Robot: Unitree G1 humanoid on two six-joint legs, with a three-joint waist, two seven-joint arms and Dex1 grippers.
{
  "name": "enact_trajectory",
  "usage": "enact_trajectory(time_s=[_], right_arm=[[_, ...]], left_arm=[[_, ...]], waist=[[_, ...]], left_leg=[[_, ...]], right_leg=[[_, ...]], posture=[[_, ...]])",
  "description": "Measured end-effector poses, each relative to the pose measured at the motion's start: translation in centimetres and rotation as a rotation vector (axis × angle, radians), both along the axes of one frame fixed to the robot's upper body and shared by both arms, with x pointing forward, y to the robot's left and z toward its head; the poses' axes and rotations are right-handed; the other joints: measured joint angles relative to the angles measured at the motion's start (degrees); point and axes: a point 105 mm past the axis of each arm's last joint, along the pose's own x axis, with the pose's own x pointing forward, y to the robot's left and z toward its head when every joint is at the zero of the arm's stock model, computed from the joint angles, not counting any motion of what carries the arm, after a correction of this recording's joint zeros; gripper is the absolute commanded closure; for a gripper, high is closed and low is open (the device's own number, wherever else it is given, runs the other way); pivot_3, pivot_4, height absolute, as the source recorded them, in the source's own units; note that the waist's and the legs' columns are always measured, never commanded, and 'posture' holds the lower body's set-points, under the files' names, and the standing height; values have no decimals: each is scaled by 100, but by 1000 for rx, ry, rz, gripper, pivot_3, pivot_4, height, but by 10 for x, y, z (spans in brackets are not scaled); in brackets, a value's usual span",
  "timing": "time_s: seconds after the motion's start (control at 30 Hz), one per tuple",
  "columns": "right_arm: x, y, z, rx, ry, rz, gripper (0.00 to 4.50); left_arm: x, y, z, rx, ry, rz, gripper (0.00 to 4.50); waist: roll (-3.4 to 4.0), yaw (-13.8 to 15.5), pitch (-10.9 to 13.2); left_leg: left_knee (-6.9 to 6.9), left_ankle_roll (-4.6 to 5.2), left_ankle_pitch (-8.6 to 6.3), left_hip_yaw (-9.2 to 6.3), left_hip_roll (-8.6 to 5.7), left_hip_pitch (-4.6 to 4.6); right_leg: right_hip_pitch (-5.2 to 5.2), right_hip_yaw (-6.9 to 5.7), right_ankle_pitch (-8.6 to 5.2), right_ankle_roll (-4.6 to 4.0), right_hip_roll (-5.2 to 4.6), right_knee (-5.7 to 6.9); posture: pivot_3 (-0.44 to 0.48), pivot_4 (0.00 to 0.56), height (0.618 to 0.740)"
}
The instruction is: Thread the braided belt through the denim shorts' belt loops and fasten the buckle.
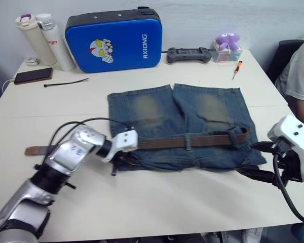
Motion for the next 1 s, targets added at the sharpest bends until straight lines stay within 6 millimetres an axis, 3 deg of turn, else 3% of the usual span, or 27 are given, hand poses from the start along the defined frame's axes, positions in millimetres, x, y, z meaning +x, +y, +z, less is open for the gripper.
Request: enact_trajectory(time_s=[0.13,0.3,0.43,0.57,0.63,0.7,0.8,0.9,1.0], right_arm=[[12,4,-5,-8,6,55,0],[29,9,-6,1,-15,97,0],[37,14,-8,5,-10,138,0],[46,14,-7,12,-5,154,0],[54,11,-5,16,-8,145,0],[68,10,0,23,-32,128,0],[85,10,3,51,-48,103,0],[97,14,-11,93,11,97,0],[98,17,-32,89,99,119,0]], left_arm=[[-11,30,3,64,16,67,4442],[-25,30,2,0,83,153,4442],[-35,26,13,-102,169,191,2851],[-35,43,48,-206,209,250,1027],[-26,54,72,-290,192,307,66],[-16,66,88,-351,163,365,16],[-1,71,96,-404,139,434,16],[13,68,83,-439,197,502,16],[17,62,56,-386,286,537,16]], waist=[[2,-14,0],[2,10,1],[0,11,4],[1,10,5],[5,8,7],[5,4,7],[6,4,7],[6,8,7],[6,13,7]], left_leg=[[-7,-1,0,1,0,0],[-5,0,-1,0,-1,-6],[-2,0,-1,-1,-1,-12],[-1,-1,-2,-1,-1,-11],[-1,-1,-2,-1,-2,-10],[0,-1,-2,0,-3,-8],[-1,-2,-2,1,-4,-10],[4,-3,-2,1,-4,-17],[31,-34,16,-2,-5,-71]], right_leg=[[-2,0,0,-1,-2,-5],[-4,-1,0,-1,-6,-9],[-9,-3,0,-1,-5,-7],[-10,-4,-1,-1,-5,-8],[-11,-4,-1,-2,-6,-6],[-11,-3,-1,-2,-6,-7],[-14,-3,-1,-2,-7,-4],[-19,-3,-1,-2,-6,4],[-68,-7,0,-1,-7,41]], posture=[[0,150,740],[0,150,740],[0,150,740],[0,150,740],[0,150,740],[0,150,740],[0,150,740],[0,150,740],[0,150,740]])
